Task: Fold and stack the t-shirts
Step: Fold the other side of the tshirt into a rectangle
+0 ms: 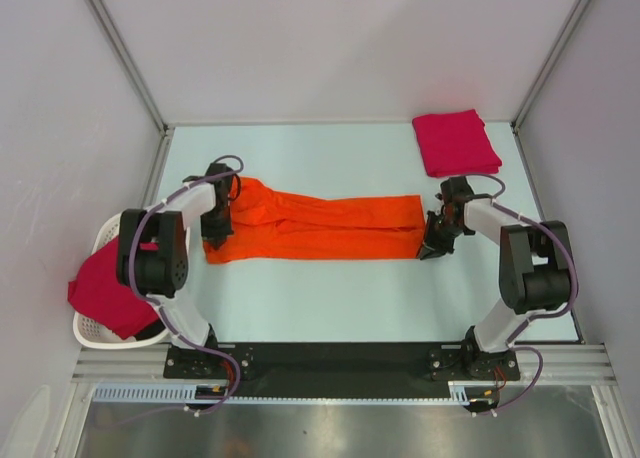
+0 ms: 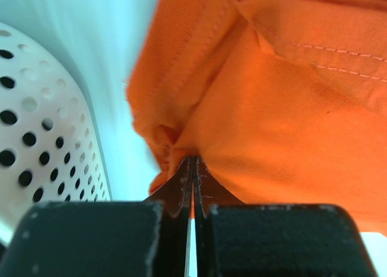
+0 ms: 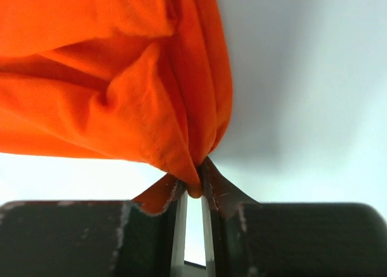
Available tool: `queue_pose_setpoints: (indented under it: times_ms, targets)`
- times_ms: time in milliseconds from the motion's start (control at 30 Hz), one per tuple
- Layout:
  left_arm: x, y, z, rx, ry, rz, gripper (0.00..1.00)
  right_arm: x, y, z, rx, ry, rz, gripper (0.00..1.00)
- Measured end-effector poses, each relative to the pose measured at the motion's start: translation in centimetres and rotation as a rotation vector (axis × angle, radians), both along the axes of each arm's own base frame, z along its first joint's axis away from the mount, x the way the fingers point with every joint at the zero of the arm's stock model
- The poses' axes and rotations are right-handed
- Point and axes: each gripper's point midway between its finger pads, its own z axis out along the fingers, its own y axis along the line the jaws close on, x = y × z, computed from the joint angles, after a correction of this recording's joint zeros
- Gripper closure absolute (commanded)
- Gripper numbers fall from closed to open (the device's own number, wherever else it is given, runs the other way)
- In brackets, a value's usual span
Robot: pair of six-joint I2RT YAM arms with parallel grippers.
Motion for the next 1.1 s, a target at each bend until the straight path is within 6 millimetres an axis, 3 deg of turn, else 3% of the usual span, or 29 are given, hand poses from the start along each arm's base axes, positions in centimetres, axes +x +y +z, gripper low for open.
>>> queue_pose_setpoints:
  times_ms: [67,100,133,233,267,300,400,467,533,633,700,833,967,1100]
  targets:
    - [0.2,-0.3,0.7,-0.003,-0.025,-0.009,0.93,-0.5,-0.4,0.5,-0.021,-0.004,0.004,0.8]
    - [0.3,-0.5,1.3,-0.005,-0.043,-0.014,0.89,-0.8,-0.6,1.1,-0.031,-0.01,0.007,0.66]
    - [0.5,-0.8,2.2,-0.012,-0.076,-0.023,0.86,-1.0,-0.8,1.9,-0.036,-0.024,0.01,0.62]
    - [1.0,-1.8,5.5,-0.032,-0.189,-0.052,0.64,-1.4,-1.3,4.5,-0.056,-0.09,0.016,0.49]
    - [1.1,-2.2,6.8,-0.041,-0.233,-0.061,0.57,-1.5,-1.4,5.7,-0.059,-0.12,0.015,0.26]
    - [1.2,-2.6,8.1,-0.054,-0.28,-0.07,0.41,-1.6,-1.5,7.0,-0.058,-0.156,0.013,0.2]
    - [1.1,-3.3,11.9,-0.091,-0.406,-0.089,0.19,-1.2,-1.5,10.4,-0.05,-0.259,0.009,0.15]
    - [0.9,-3.5,13.7,-0.111,-0.464,-0.091,0.13,-0.8,-1.4,11.6,-0.039,-0.293,0.011,0.16]
    - [0.8,-3.7,14.7,-0.123,-0.496,-0.092,0.12,-0.6,-1.1,11.8,-0.027,-0.299,0.017,0.16]
    - [0.5,-4.4,14.9,-0.167,-0.501,-0.084,0.15,-0.5,-0.5,11.5,-0.004,-0.284,0.036,0.17]
    - [0.1,-5.3,13.9,-0.219,-0.48,-0.076,0.18,0.2,-0.1,11.1,0.003,-0.264,0.057,0.18]
    - [-2.0,-7.7,10.0,-0.364,-0.388,-0.053,0.19,2.5,1.1,9.9,-0.001,-0.235,0.11,0.18]
    - [-4.6,-9.2,6.8,-0.48,-0.319,0.023,0.17,3.4,1.7,7.8,-0.034,-0.202,0.152,0.16]
    - [-5.3,-8.9,7.5,-0.515,-0.368,0.092,0.14,4.7,0.5,6.5,-0.065,-0.174,0.133,0.16]
